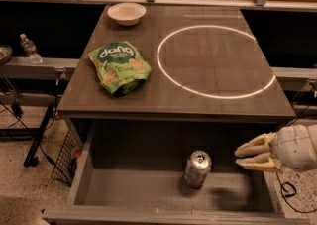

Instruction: Place 7up can into top drawer

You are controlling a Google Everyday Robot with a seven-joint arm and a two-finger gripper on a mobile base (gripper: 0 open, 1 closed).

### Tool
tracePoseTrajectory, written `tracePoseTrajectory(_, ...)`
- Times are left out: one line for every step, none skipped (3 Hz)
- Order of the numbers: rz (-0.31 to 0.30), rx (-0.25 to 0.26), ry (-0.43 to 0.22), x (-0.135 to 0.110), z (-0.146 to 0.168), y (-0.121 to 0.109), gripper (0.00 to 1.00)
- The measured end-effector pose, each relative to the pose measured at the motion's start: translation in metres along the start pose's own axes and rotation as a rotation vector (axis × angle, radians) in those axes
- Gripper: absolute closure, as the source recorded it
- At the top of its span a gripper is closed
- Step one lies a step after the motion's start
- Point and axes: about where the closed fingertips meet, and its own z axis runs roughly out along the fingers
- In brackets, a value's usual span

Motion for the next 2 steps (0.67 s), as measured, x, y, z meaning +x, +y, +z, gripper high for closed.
tracePoseTrajectory(-0.108, 0.096, 0.046, -0.046, -0.06, -0.029, 0.98)
tracePoseTrajectory(-0.2, 0.162, 0.075, -0.091, -0.099, -0.052, 1.0)
